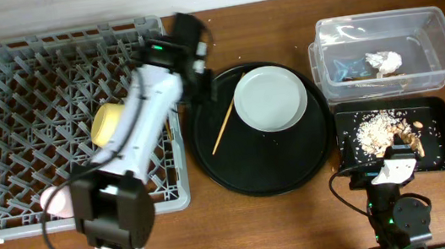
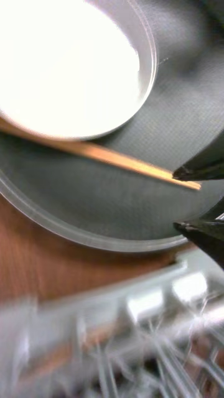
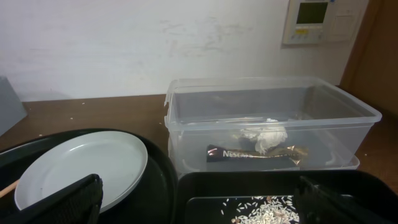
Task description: Sort waste into correct bins and load items into the dishwasher rack
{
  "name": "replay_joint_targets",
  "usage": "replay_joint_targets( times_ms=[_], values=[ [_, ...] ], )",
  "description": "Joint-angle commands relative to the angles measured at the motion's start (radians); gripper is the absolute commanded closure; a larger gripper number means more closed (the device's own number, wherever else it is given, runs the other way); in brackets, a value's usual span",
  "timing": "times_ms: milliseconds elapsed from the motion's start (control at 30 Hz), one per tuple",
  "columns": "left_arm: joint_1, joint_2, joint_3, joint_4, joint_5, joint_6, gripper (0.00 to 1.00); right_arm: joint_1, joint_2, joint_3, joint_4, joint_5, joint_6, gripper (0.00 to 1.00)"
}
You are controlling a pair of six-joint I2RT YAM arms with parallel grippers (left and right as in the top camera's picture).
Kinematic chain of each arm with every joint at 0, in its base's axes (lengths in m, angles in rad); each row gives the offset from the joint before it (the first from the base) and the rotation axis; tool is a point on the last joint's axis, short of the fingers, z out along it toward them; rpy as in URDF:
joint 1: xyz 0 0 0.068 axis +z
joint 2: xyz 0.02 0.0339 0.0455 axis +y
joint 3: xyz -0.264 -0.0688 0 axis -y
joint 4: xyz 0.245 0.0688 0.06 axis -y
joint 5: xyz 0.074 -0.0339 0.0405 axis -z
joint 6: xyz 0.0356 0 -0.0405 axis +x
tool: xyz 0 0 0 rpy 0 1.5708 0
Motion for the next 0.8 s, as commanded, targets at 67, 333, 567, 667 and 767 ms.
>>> replay_joint_targets(
  times_ms=[67, 333, 567, 667, 767],
  values=[
    [-0.109, 0.001, -0.27, 0.23, -0.04, 0.131, 0.54, -0.008, -0.006, -0.009, -0.002, -0.001, 0.004, 0.01],
    [-0.146, 0.021, -0.516, 0.494, 0.011, 0.204, 0.78, -0.008, -0.006, -0.009, -0.002, -0.001, 0.004, 0.02],
    [-0.065, 0.029, -0.108, 0.08, -0.036, 0.024, 1.0, -0.008, -0.006, -0.009, -0.002, -0.001, 0.004, 0.02],
    [0.051, 0.029, 0.117, -0.188, -0.145, -0.153, 1.0, -0.008, -0.006, -0.009, -0.002, -0.001, 0.004, 0.01],
    [0.124, 0.037, 0.092, -0.178, -0.146, -0.151, 1.0, -0.008, -0.006, -0.009, -0.002, -0.001, 0.004, 0.01]
  ],
)
